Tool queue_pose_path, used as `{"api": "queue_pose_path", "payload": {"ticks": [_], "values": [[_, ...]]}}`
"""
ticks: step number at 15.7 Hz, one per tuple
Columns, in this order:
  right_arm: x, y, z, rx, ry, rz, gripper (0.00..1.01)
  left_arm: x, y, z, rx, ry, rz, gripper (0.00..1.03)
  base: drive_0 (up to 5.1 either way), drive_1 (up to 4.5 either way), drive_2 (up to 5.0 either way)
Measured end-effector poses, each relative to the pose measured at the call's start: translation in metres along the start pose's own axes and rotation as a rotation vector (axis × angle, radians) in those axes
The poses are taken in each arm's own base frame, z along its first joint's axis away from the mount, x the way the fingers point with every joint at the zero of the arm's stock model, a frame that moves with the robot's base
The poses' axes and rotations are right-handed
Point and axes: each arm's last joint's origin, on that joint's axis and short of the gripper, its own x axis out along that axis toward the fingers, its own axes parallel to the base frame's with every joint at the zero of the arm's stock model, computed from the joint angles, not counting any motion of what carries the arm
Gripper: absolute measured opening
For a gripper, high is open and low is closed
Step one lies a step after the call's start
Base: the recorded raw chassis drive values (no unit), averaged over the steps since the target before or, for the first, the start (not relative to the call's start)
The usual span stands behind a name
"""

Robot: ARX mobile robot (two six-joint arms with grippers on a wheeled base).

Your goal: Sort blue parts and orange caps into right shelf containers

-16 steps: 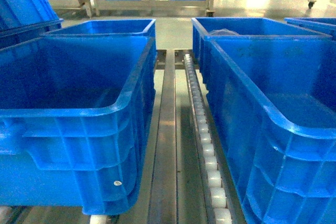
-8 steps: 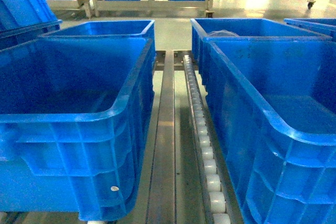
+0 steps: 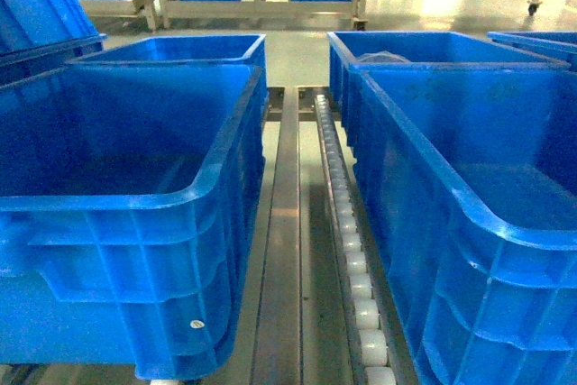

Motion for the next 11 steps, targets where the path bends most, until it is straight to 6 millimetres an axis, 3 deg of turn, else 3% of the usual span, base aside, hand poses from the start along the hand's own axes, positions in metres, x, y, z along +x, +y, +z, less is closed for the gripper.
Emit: {"api": "queue_pose_path", "payload": {"ticks": [11], "values": [[0.0,0.0,0.0,0.0,0.0,0.0,0.43,0.0,0.0,0.0,0.0,0.0,0.0,0.42,0.1,4.29,-4.1]]}}
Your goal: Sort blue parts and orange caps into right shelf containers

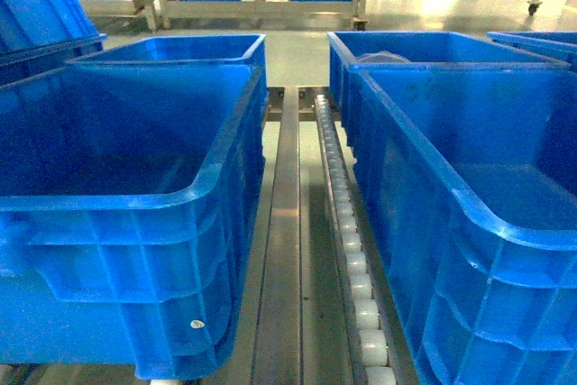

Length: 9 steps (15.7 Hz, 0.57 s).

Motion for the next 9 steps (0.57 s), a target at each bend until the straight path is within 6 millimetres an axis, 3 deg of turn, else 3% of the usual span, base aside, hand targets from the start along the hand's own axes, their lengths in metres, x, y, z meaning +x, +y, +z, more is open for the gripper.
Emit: {"api": "queue_pose_path", "payload": {"ticks": [9], "values": [[0.0,0.0,0.0,0.0,0.0,0.0,0.43,0.0,0.0,0.0,0.0,0.0,0.0,0.42,0.1,4.29,-4.1]]}}
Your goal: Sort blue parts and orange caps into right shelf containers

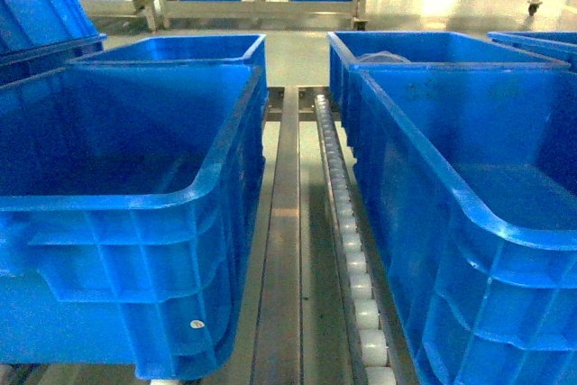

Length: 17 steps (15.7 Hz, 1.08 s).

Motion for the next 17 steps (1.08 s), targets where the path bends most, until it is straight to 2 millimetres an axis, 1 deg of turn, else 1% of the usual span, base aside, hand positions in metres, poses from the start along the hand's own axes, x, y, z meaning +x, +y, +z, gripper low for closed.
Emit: {"api": "queue_pose_path", "payload": {"ticks": [5,6,7,8,9,10,11,12,13,14,15,16,17], "values": [[0.0,0.0,0.0,0.0,0.0,0.0,0.43,0.0,0.0,0.0,0.0,0.0,0.0,0.42,0.0,0.0,0.0],[0.0,0.0,0.0,0.0,0.0,0.0,0.43,0.0,0.0,0.001,0.006,-0.018,0.02,0.42,0.0,0.0,0.0],[0.0,0.0,0.0,0.0,-0.007,-0.001,0.43,0.0,-0.002,0.009,0.013,-0.092,0.088,0.42,0.0,0.0,0.0],[-0.001,0.0,0.01,-0.001,-0.114,-0.005,0.43,-0.001,-0.006,0.017,0.007,-0.168,0.128,0.42,0.0,0.0,0.0],[-0.002,0.002,0.017,0.001,-0.183,0.007,0.43,0.001,-0.006,0.018,0.011,-0.173,0.183,0.42,0.0,0.0,0.0],[0.0,0.004,0.016,0.009,-0.166,0.034,0.43,0.009,-0.005,0.019,0.016,-0.164,0.231,0.42,0.0,0.0,0.0],[0.005,0.007,0.022,0.01,-0.209,0.055,0.43,0.017,-0.003,0.022,0.017,-0.182,0.238,0.42,0.0,0.0,0.0],[0.012,0.009,0.026,0.01,-0.199,0.069,0.43,0.023,-0.003,0.023,0.019,-0.177,0.232,0.42,0.0,0.0,0.0],[0.02,0.011,0.031,0.01,-0.187,0.083,0.43,0.035,-0.001,0.028,0.017,-0.172,0.221,0.42,0.0,0.0,0.0],[0.032,0.012,0.041,0.006,-0.187,0.084,0.43,0.046,0.002,0.036,0.021,-0.178,0.223,0.42,0.0,0.0,0.0],[0.044,0.015,0.051,-0.001,-0.202,0.07,0.43,0.065,0.003,0.049,0.023,-0.193,0.215,0.42,0.0,0.0,0.0],[0.062,0.018,0.065,-0.007,-0.212,0.074,0.43,0.087,0.002,0.061,0.021,-0.196,0.192,0.42,0.0,0.0,0.0],[0.083,0.023,0.076,-0.009,-0.208,0.077,0.43,0.112,-0.003,0.066,0.012,-0.142,0.14,0.42,0.0,0.0,0.0]]}}
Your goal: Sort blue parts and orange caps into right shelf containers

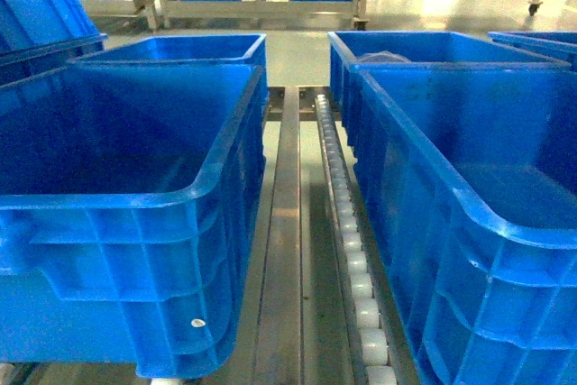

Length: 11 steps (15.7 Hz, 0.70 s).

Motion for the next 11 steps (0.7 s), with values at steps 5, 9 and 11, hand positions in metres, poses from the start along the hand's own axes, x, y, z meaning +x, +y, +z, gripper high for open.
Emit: {"api": "queue_pose_path", "payload": {"ticks": [5,9,11], "values": [[0.108,0.01,-0.052,-0.032,0.254,-0.048,0.43,0.098,-0.039,-0.035,-0.071,0.294,-0.109,0.45,0.0,0.0,0.0],[0.113,0.011,-0.062,-0.026,0.26,-0.053,0.74,0.103,-0.043,-0.02,-0.128,0.21,-0.117,0.81,0.0,0.0,0.0],[0.111,0.012,-0.059,-0.048,0.257,-0.07,0.94,0.1,-0.039,-0.022,-0.132,0.212,-0.099,1.0,0.0,0.0,0.0]]}}
